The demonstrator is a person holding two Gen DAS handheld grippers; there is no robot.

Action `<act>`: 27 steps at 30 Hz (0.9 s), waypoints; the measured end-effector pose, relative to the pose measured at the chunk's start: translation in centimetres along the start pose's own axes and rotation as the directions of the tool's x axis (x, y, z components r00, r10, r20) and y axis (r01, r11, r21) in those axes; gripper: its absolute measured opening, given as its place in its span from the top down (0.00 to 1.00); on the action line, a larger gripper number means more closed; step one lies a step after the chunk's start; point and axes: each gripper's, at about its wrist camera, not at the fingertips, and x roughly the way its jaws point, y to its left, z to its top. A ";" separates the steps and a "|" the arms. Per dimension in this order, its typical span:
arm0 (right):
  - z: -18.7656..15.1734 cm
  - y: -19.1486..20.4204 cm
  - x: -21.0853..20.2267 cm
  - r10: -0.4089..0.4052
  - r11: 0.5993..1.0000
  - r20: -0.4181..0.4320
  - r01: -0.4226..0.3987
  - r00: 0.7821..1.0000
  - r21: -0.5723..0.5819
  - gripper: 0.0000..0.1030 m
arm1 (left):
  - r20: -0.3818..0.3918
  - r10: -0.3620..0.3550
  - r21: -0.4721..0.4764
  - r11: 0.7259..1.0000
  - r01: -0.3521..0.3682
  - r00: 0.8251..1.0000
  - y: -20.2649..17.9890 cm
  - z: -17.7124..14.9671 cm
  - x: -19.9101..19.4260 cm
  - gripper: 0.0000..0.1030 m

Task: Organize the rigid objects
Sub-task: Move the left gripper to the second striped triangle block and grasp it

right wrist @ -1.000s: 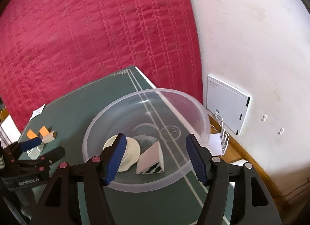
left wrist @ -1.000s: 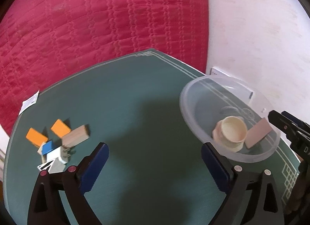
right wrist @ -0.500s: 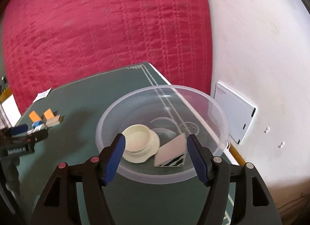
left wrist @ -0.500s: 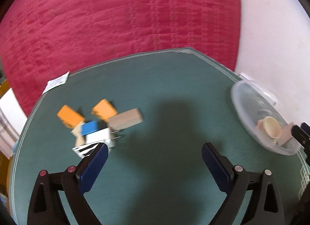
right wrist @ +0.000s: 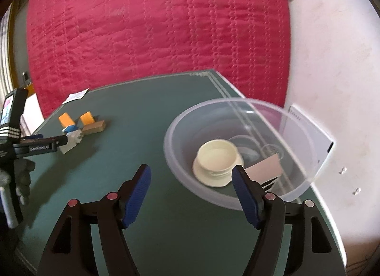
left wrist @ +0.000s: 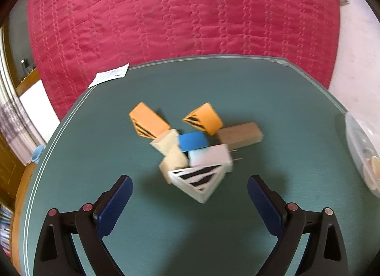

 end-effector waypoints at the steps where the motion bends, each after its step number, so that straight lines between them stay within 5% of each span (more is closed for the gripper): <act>1: 0.0 0.2 0.2 0.010 1.000 -0.008 -0.010 1.000 0.000 0.30 | -0.003 0.006 -0.003 1.000 -0.006 1.000 0.2 0.1 0.3 0.04; 27: -0.5 1.7 0.5 0.059 0.998 -0.040 -0.060 0.997 -0.029 0.30 | -0.066 0.042 -0.083 0.995 -0.048 0.997 5.3 -1.1 2.1 0.03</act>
